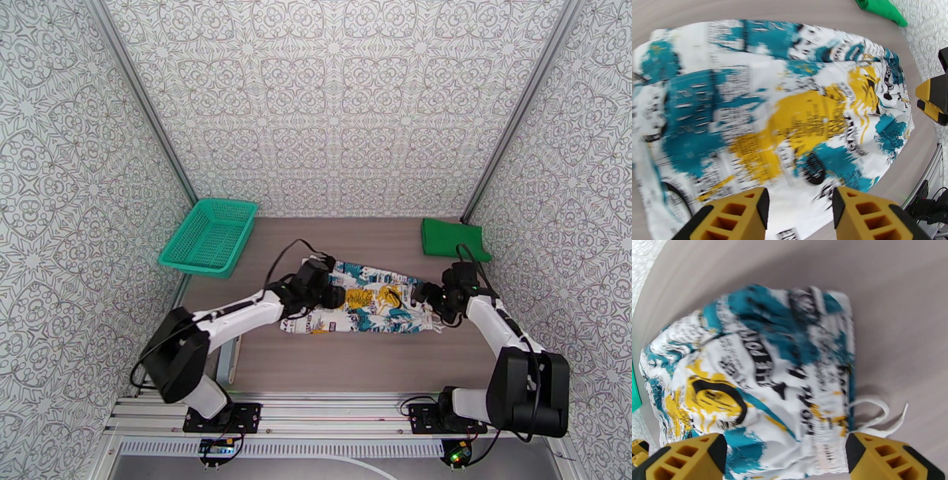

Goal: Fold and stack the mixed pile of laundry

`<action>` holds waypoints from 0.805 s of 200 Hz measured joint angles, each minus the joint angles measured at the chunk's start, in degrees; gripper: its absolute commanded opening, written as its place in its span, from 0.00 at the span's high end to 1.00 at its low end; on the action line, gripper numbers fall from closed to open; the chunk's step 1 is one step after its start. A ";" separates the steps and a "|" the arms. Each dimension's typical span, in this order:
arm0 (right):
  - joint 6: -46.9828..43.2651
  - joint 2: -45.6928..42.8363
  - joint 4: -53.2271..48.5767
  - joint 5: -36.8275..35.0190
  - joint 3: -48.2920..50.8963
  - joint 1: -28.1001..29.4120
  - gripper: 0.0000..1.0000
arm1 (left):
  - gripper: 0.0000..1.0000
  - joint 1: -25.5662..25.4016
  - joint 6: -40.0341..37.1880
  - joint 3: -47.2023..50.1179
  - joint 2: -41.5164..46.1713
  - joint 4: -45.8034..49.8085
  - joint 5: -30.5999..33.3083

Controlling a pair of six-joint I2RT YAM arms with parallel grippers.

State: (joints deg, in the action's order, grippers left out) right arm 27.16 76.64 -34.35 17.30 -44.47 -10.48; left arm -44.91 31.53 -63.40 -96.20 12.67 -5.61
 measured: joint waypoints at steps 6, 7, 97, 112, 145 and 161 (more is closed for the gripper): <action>0.04 -0.02 0.00 0.39 0.76 -1.07 0.14 | 0.52 -0.44 0.13 -0.79 -1.11 -0.11 0.04; 0.07 -0.02 0.00 0.57 0.98 -1.44 0.14 | 0.52 -0.50 0.17 -0.92 -1.31 -0.15 0.04; 4.57 0.61 1.57 10.21 8.90 -7.15 0.16 | 0.52 -3.04 0.83 -7.15 -9.31 -1.79 0.42; 6.36 0.94 2.75 11.47 9.35 -7.15 0.17 | 0.60 -2.75 0.70 -8.24 -10.29 -2.01 0.44; 10.58 3.63 4.04 13.03 8.66 -7.78 0.22 | 0.87 -1.38 1.11 -10.47 -13.55 -2.14 0.31; 11.10 5.81 3.17 13.40 7.02 -7.85 0.28 | 0.98 -0.37 1.60 -10.67 -14.29 -1.86 -0.61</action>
State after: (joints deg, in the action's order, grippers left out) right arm 38.26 82.46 -31.18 30.70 -37.45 -18.33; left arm -45.28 33.12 -74.06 -110.50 10.81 -6.22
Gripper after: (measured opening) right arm 0.764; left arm 0.085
